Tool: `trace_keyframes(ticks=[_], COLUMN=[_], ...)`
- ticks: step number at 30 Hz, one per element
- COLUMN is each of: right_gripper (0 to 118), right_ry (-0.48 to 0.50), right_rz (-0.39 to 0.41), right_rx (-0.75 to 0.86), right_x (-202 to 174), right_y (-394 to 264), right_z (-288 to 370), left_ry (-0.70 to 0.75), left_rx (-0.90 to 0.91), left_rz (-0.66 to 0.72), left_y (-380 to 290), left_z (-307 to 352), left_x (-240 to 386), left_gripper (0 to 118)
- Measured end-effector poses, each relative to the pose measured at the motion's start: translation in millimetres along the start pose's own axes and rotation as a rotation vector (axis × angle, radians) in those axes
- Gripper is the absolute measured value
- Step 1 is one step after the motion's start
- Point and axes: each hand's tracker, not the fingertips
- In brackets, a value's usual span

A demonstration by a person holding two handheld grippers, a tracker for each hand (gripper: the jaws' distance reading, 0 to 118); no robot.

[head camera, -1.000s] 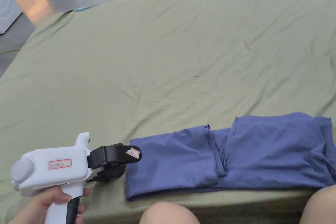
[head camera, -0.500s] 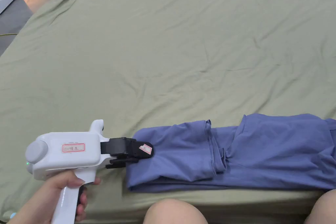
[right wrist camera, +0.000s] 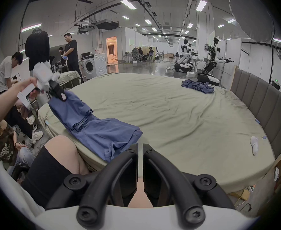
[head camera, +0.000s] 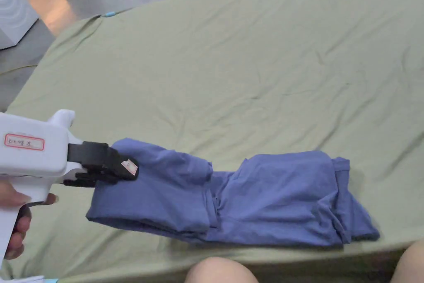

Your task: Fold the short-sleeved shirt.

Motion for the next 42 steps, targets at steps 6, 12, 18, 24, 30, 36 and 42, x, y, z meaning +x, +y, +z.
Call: trace_keyframes(ticks=[6,12,18,24,30,36,42], right_gripper=[8,8,8,8,8,8,8], right_ry=[0.026,0.027,-0.03,-0.02,-0.024,-0.025,0.065], right_rz=[-0.04,-0.114,-0.158,-0.136,-0.154,-0.106,-0.094], right_rx=[0.07,0.112,0.091,0.115,0.114,0.074,0.01], right_x=[11,24,38,40,41,27,10], right_y=[-3,-14,-25,-25,-25,-23,-10], right_z=[12,29,29,42,39,39,8], left_ry=[-0.101,-0.064,-0.122,-0.161,0.097,0.133,-0.257], left_rx=[-0.049,-0.158,-0.172,-0.083,-0.06,-0.185,-0.046], left_rz=[-0.065,-0.128,-0.068,-0.218,-0.348,-0.431,-0.268], left_y=[6,-1,-20,-30,-39,-66,-36], left_z=[-52,-148,-237,-181,-191,-278,-204], left_x=[90,147,195,208,198,227,222], left_gripper=[13,13,26,113,49,6,3])
